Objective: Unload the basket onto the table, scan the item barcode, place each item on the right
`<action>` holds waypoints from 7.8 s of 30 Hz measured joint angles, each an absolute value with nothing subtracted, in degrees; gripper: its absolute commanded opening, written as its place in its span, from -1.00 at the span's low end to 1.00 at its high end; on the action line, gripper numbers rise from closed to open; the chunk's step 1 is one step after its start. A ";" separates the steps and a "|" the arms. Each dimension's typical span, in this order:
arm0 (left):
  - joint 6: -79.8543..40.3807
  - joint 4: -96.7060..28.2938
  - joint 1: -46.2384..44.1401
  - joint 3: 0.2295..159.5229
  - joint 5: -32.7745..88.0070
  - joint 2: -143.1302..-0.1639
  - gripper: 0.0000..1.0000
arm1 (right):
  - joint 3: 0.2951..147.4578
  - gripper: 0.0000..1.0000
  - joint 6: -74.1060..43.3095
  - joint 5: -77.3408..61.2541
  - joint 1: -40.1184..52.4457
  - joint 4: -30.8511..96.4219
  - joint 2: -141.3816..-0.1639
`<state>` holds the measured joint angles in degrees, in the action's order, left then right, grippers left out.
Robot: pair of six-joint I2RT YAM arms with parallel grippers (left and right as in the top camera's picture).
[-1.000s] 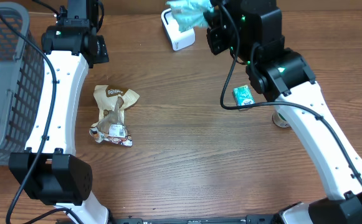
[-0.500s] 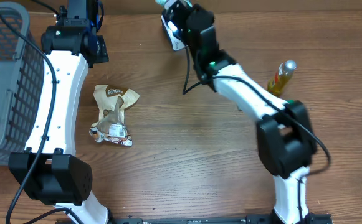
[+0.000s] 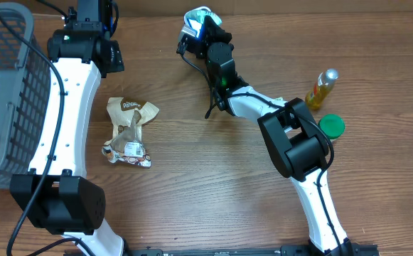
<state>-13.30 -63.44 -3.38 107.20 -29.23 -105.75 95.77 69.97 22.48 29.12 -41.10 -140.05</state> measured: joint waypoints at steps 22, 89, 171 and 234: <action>-13.30 -63.44 -3.38 107.20 -29.23 -105.75 0.99 | 95.92 -0.93 72.03 24.45 30.22 -30.41 -140.09; -13.30 -63.46 -3.38 107.20 -29.21 -105.75 0.99 | 75.26 -0.85 -24.56 -4.14 29.54 39.97 -106.17; -13.30 -63.46 -3.38 107.20 -29.21 -105.75 0.99 | 68.77 1.00 -26.94 -7.42 38.65 29.82 -106.48; -13.30 -63.44 -3.38 107.20 -29.23 -105.75 0.99 | 68.77 1.00 -26.94 -7.42 38.65 29.76 -106.48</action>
